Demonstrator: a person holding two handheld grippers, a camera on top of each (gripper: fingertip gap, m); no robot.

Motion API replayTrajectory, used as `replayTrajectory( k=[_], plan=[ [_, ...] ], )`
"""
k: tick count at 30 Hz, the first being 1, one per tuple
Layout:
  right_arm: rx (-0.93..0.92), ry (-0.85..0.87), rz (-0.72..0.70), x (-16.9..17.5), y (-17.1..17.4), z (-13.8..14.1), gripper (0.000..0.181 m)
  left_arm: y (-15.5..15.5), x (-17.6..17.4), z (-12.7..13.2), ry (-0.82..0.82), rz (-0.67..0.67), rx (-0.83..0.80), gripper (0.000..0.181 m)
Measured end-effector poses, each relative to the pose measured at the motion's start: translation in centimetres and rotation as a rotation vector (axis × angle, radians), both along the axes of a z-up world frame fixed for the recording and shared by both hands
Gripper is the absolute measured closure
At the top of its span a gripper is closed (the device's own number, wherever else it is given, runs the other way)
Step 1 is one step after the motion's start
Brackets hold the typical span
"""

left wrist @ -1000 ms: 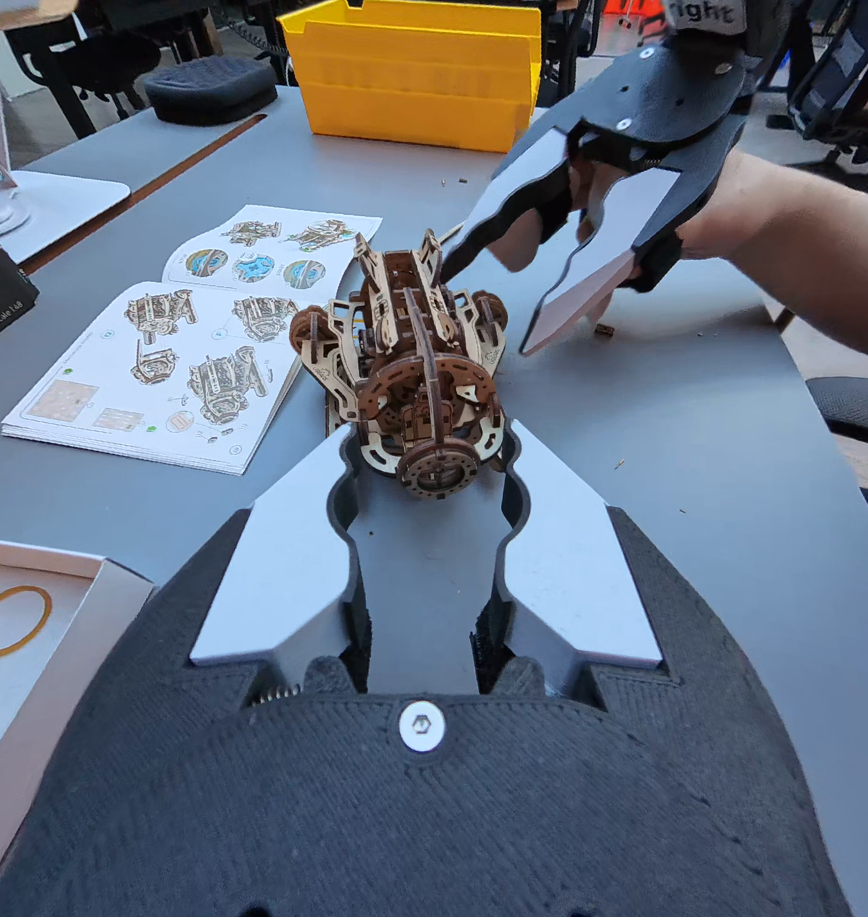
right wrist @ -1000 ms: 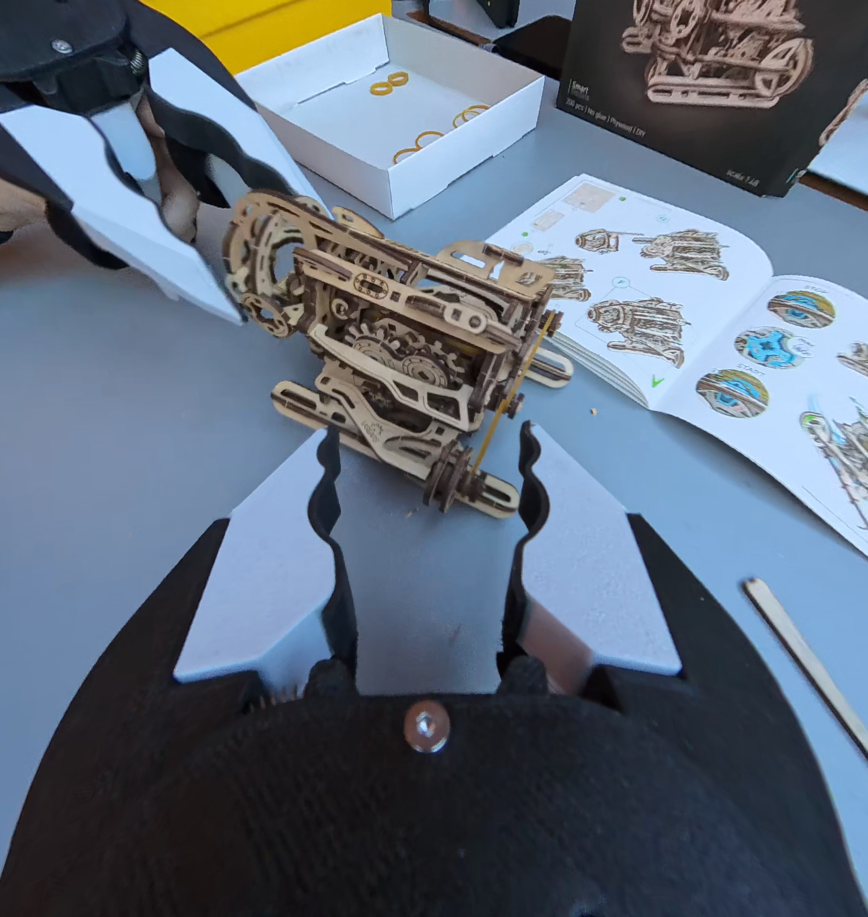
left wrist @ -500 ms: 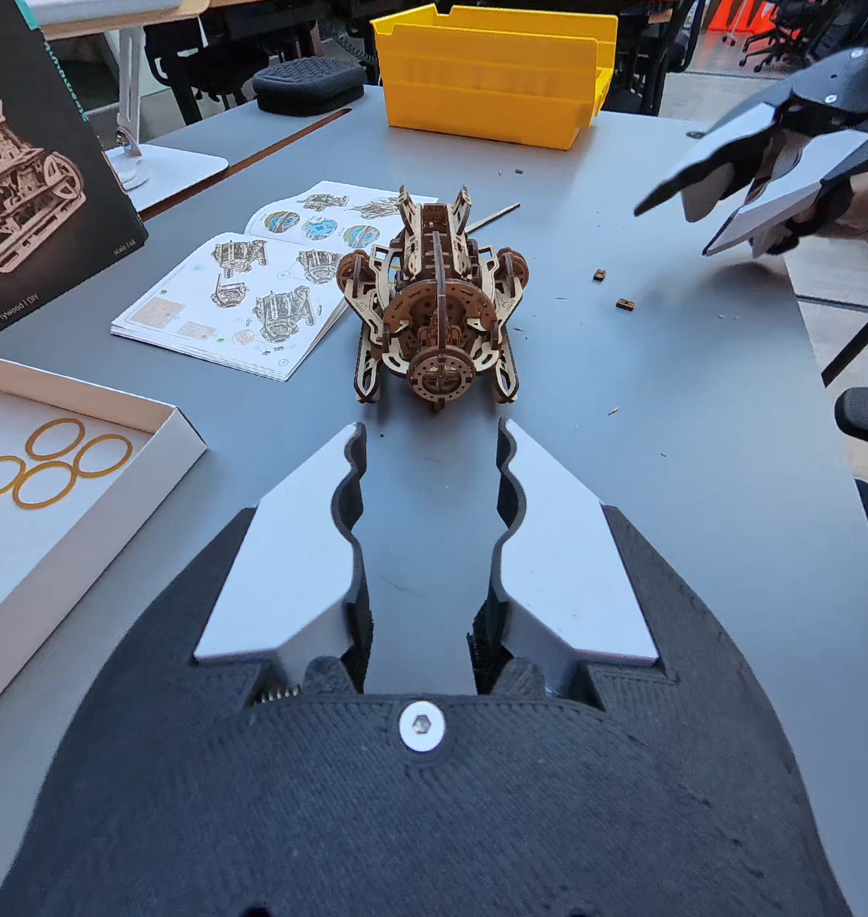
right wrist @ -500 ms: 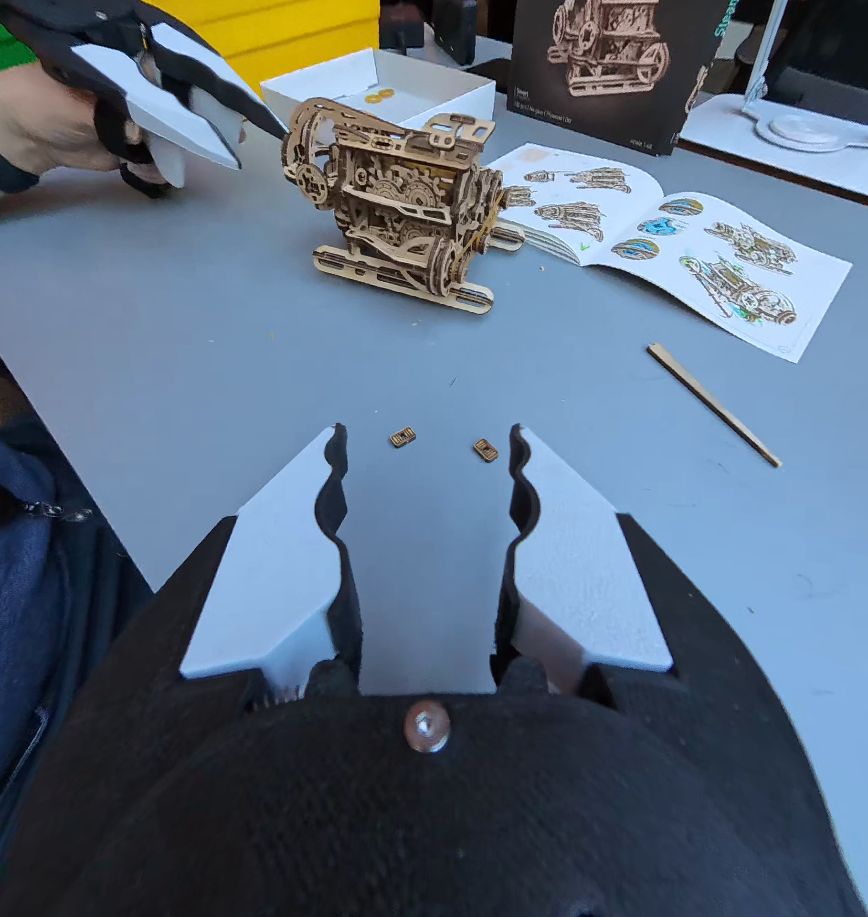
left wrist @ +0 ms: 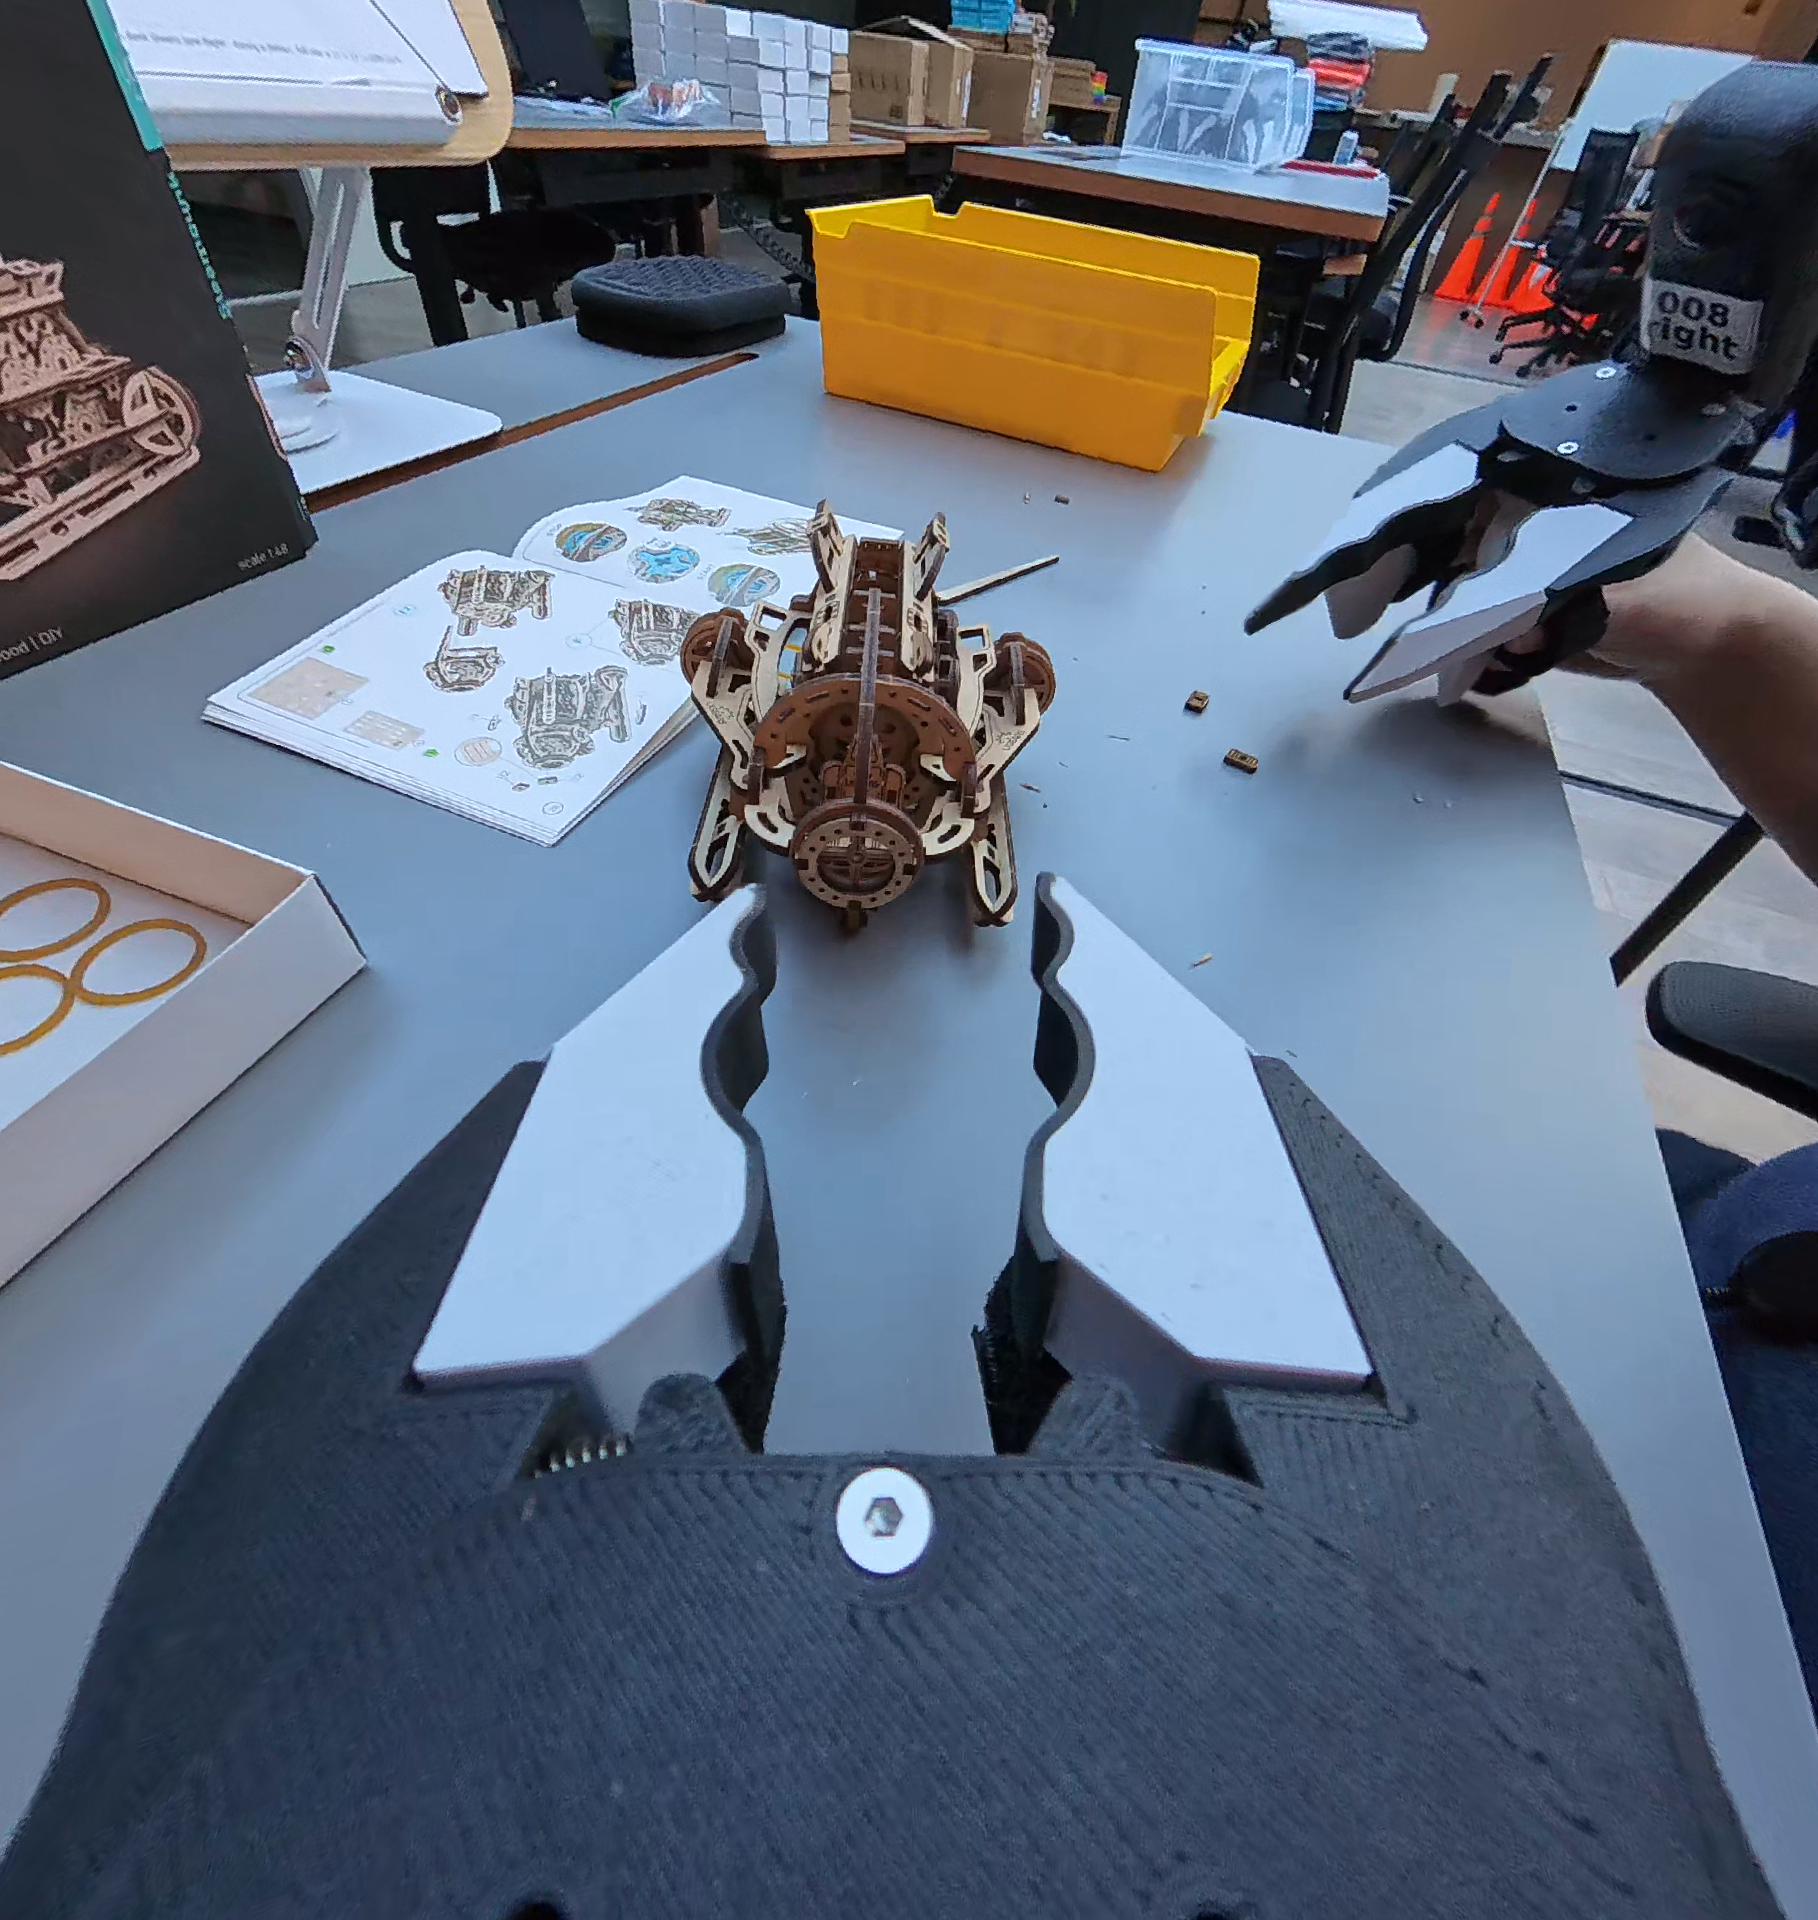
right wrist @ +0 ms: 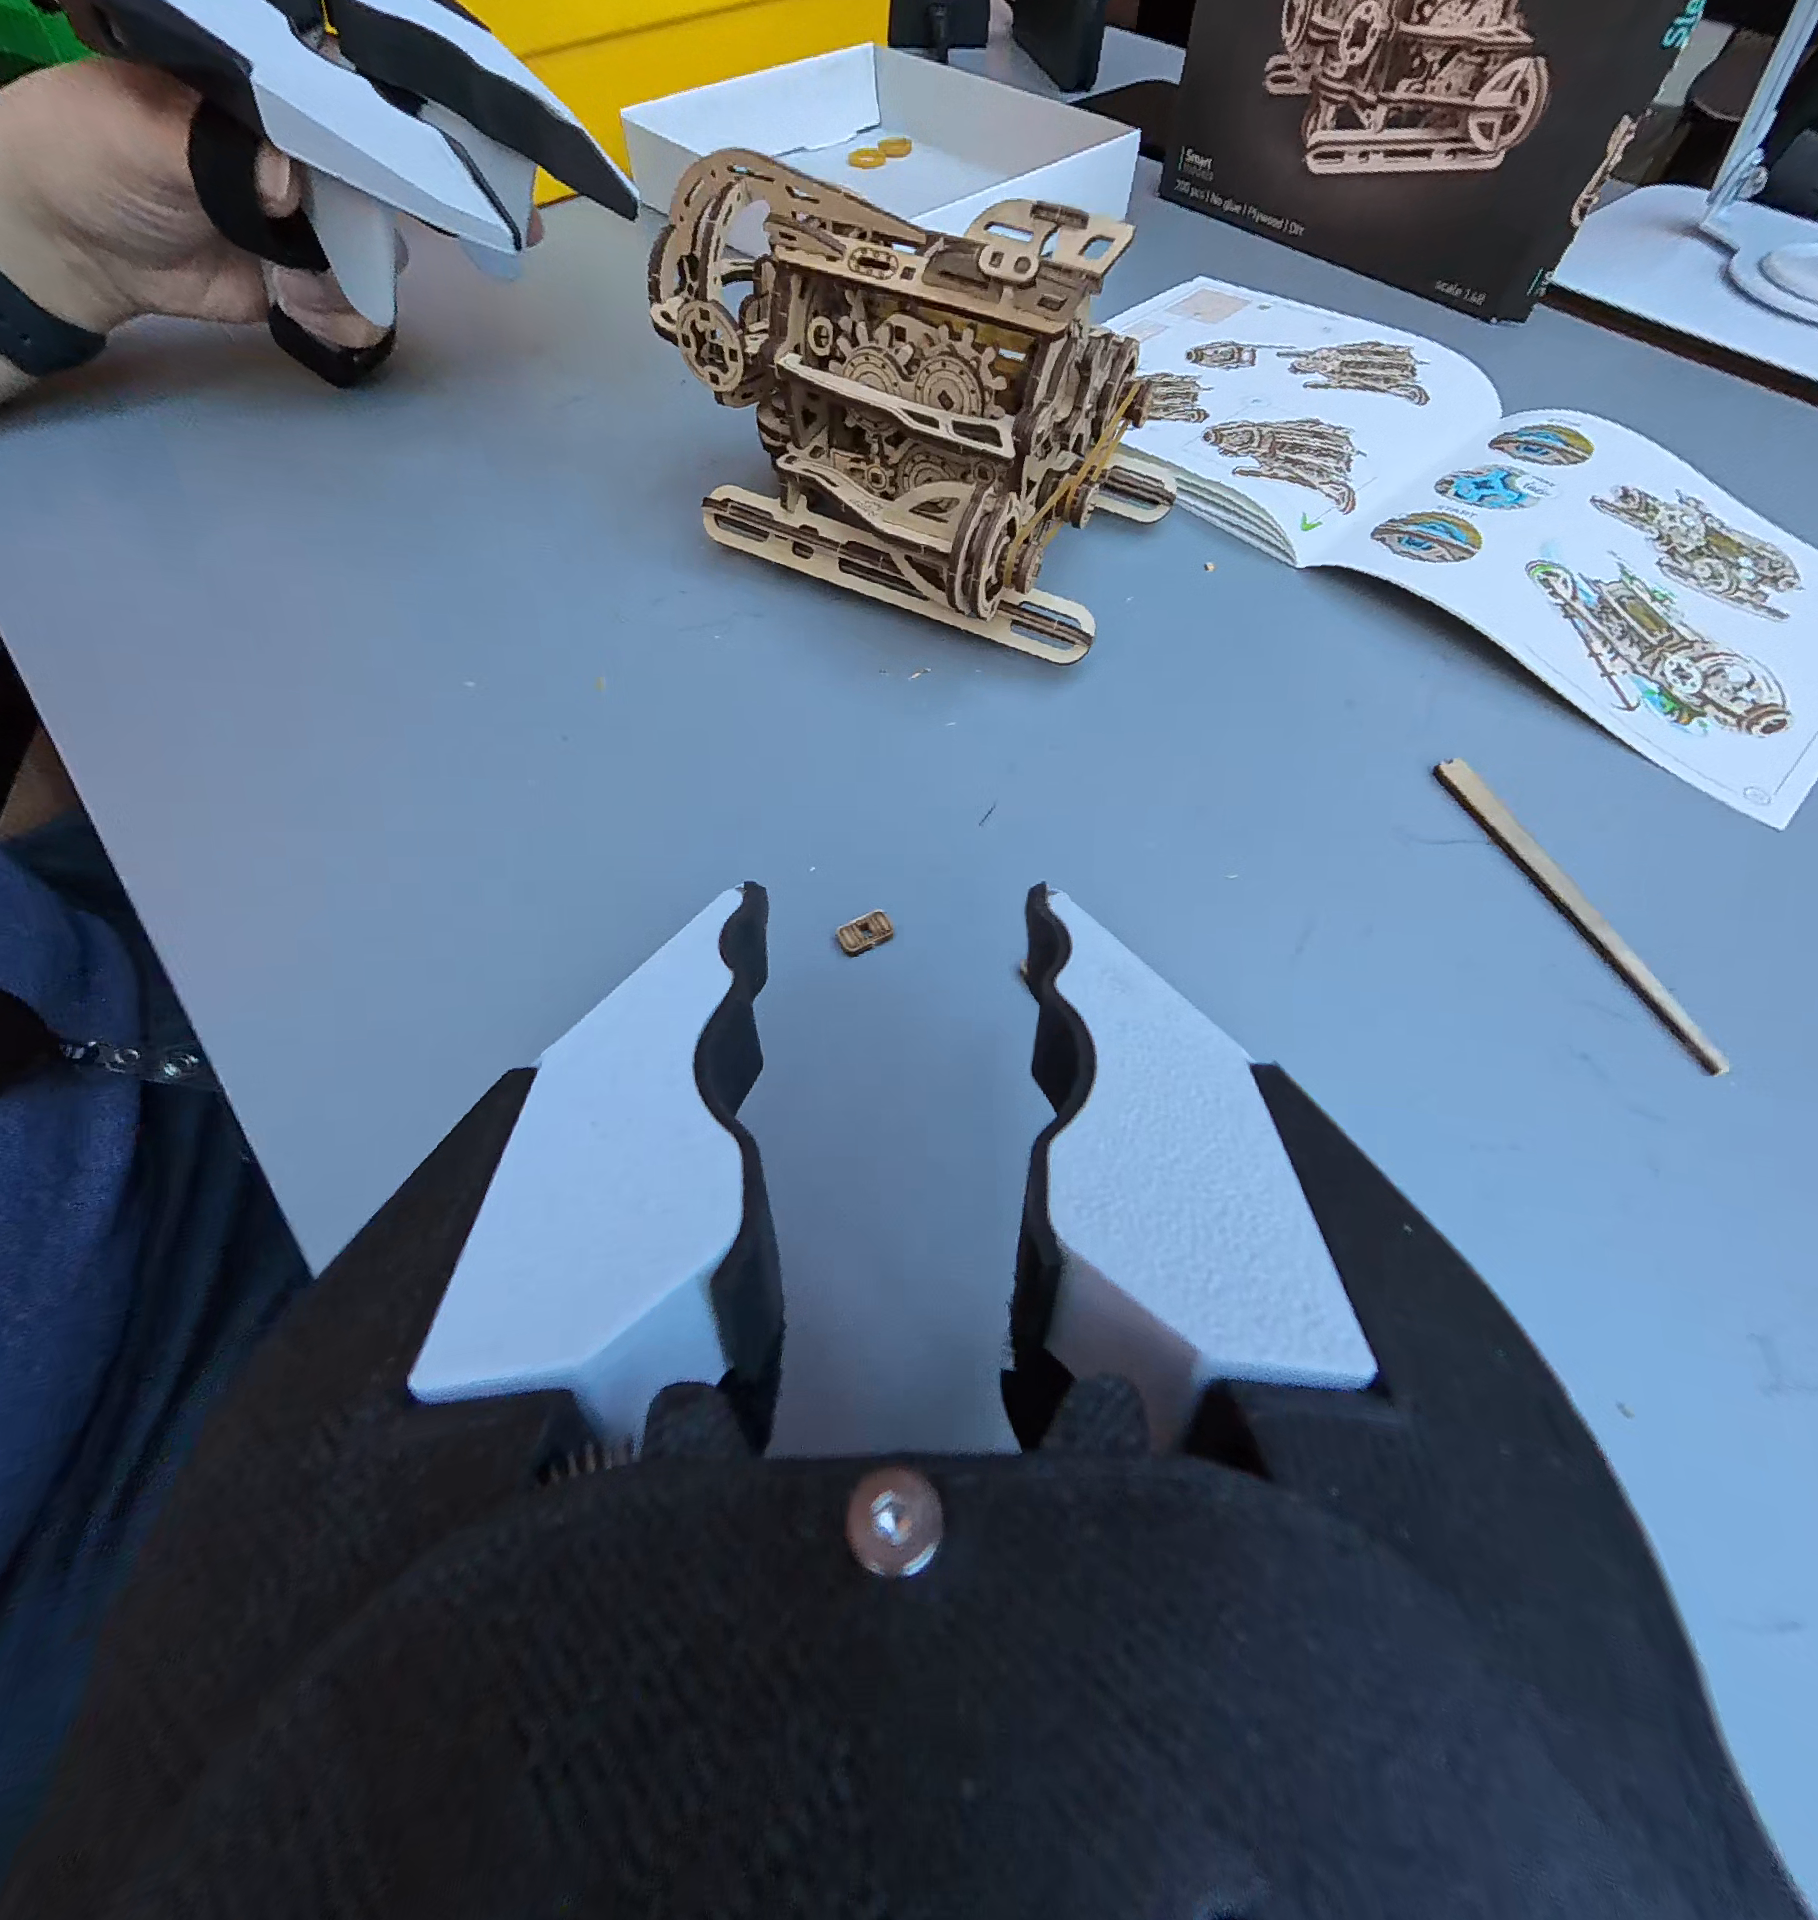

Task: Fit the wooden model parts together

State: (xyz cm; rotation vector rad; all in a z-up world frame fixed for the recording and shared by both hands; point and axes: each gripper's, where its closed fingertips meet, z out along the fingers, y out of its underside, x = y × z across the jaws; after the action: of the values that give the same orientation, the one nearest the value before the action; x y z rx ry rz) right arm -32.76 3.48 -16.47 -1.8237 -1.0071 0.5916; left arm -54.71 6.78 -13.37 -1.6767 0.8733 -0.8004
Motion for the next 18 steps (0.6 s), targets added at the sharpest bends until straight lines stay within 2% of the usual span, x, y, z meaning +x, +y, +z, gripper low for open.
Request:
replayTrajectory(
  k=[4, 6, 8, 11, 14, 18],
  plan=[
    [0.029, -0.011, 0.017, 0.8, 2.4, 0.5, 0.127, 0.9, 0.1, 0.7, -0.006, 0.015, 0.017, 0.134],
    [-0.029, -0.02, -0.013, 1.5, 4.5, 1.0, 0.127, 1.7, -0.1, 1.5, -0.01, 0.038, 0.026, 0.134],
    [-0.15, -0.106, -0.054, 2.2, 6.4, 1.4, 0.124, 2.6, -0.3, 2.8, -0.034, 0.06, 0.038, 0.134],
    [-0.329, -0.456, -0.211, 4.7, 8.5, 2.5, 0.117, 4.0, -0.8, 5.1, -0.064, 0.095, 0.066, 0.135],
    [-0.389, -0.829, -0.347, 6.6, 8.7, 5.7, 0.109, 5.3, -1.2, 7.0, -0.066, 0.129, 0.093, 0.135],
    [-0.403, -1.236, -0.399, 5.6, 7.1, 10.2, 0.106, 5.9, -1.3, 8.4, -0.053, 0.14, 0.117, 0.134]
  ],
)
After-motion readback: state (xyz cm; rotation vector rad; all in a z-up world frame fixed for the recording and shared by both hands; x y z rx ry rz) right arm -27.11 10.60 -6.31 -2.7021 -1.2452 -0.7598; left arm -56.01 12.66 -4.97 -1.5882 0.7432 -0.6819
